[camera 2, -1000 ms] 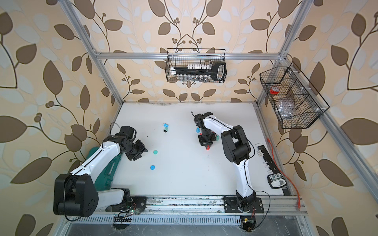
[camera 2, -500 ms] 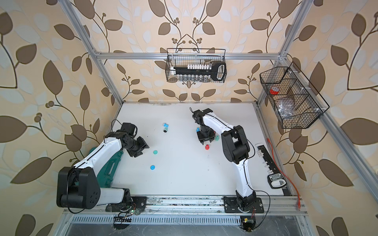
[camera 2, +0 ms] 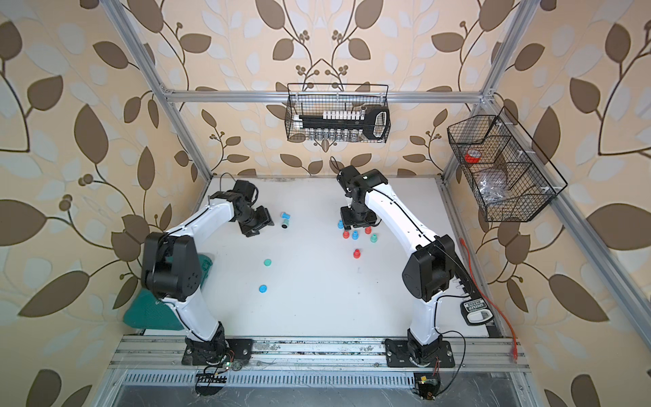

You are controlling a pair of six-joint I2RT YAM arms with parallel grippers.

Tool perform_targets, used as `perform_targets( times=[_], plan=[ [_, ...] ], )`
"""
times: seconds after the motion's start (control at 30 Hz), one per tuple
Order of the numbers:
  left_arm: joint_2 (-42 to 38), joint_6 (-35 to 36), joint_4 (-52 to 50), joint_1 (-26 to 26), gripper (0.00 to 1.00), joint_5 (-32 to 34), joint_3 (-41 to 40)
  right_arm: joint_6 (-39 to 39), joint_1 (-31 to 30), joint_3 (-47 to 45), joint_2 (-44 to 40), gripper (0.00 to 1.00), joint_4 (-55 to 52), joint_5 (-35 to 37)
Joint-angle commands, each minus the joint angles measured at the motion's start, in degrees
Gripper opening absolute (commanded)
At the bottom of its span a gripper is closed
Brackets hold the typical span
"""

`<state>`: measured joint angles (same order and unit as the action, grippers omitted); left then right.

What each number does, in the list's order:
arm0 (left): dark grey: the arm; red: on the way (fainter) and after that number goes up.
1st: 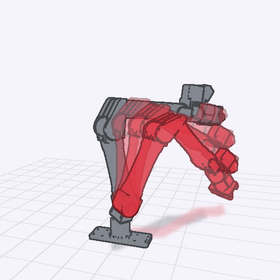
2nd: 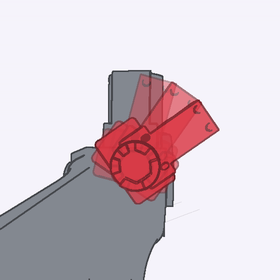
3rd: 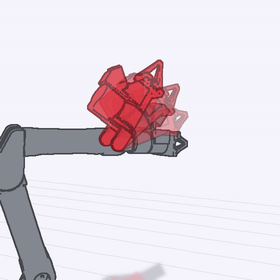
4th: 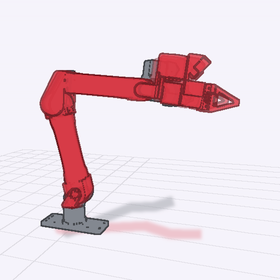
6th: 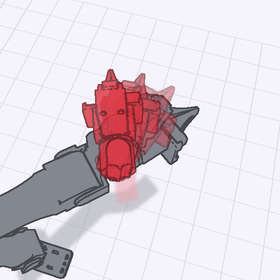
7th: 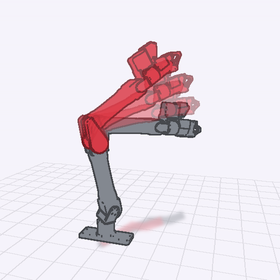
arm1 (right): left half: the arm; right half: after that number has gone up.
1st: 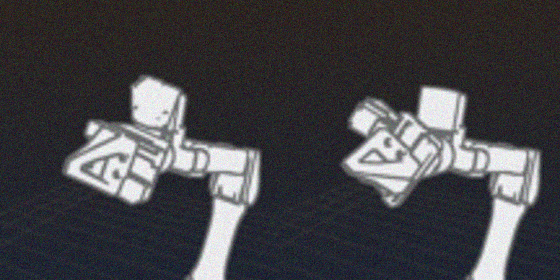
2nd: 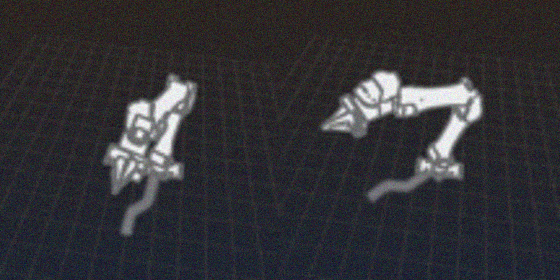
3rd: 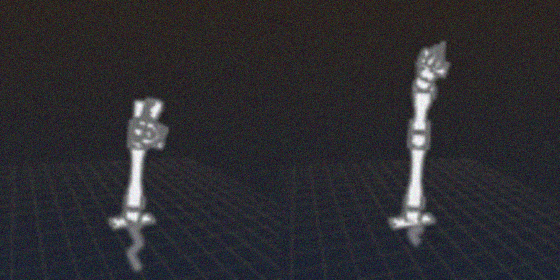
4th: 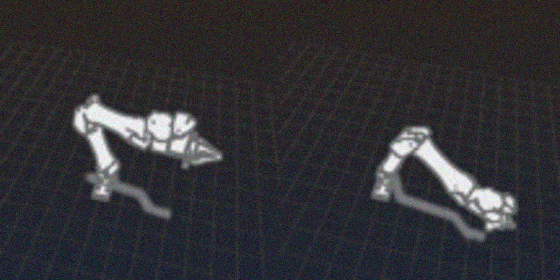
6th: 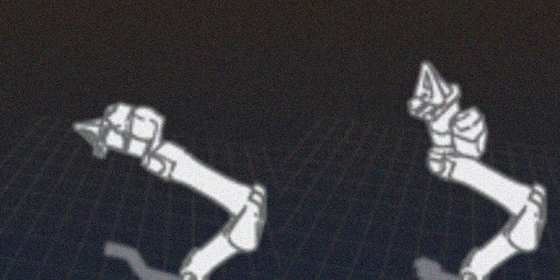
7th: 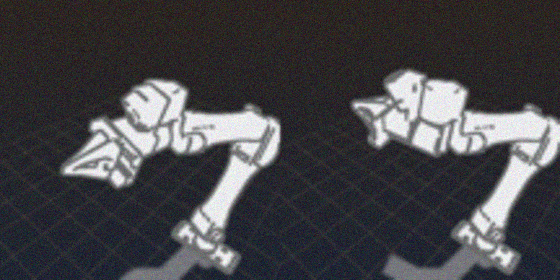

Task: Close the stamp cap
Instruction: Move the stamp at the center of the board, then pick up the stamp from the center of the board.

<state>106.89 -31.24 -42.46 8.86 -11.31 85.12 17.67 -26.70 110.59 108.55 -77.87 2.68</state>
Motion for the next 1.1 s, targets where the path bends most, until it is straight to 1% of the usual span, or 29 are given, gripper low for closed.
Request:
perform_targets(
  times=[0.0, 0.07, 0.2, 0.4, 0.5, 0.7, 0.93, 1.03, 1.07],
  plan=[
    [6.8, 5.56, -4.12, 2.78, 0.65, 1.98, 9.15, -0.67, 1.31, -1.53, -0.67, 0.58, -0.45, -1.77],
    [10.21, 6.76, -5.36, 3.48, 0.66, 2.97, 13.42, -1.26, 2.12, -3.06, -1.7, 0.59, 0.23, -2.28],
    [15.9, 7.95, -7.81, 3.91, 0.64, 2.93, 19.8, -2.41, 4.07, -7.18, -3.93, 0.6, 2.43, -3.32],
    [19.88, 9.05, -9.35, 4.91, 0.63, 5.71, 24.11, -3.93, 6.5, -11.74, -5.54, 0.6, 4.51, -5.23],
    [21.61, 9.72, -10.01, 5.37, 0.62, 7.09, 25.48, -4.22, 7.31, -13.17, -5.82, 0.6, 5.42, -6.25],
    [23.84, 9.6, -10.78, 5.81, 0.57, 7.43, 26.24, -4.57, 7.89, -13.55, -5.38, 0.6, 5.95, -6.97],
    [25.79, 9.49, -10.8, 6.43, 0.55, 7.74, 26.78, -4.4, 8.09, -13.91, -4.75, 0.6, 6.63, -7.7],
    [26.41, 9.53, -10.73, 6.43, 0.51, 7.97, 26.77, -4.4, 8.11, -13.98, -4.75, 0.6, 6.59, -7.69],
    [26.58, 9.53, -10.71, 6.43, 0.49, 7.89, 26.76, -4.4, 8.16, -13.99, -4.75, 0.6, 6.59, -7.7]
  ],
)
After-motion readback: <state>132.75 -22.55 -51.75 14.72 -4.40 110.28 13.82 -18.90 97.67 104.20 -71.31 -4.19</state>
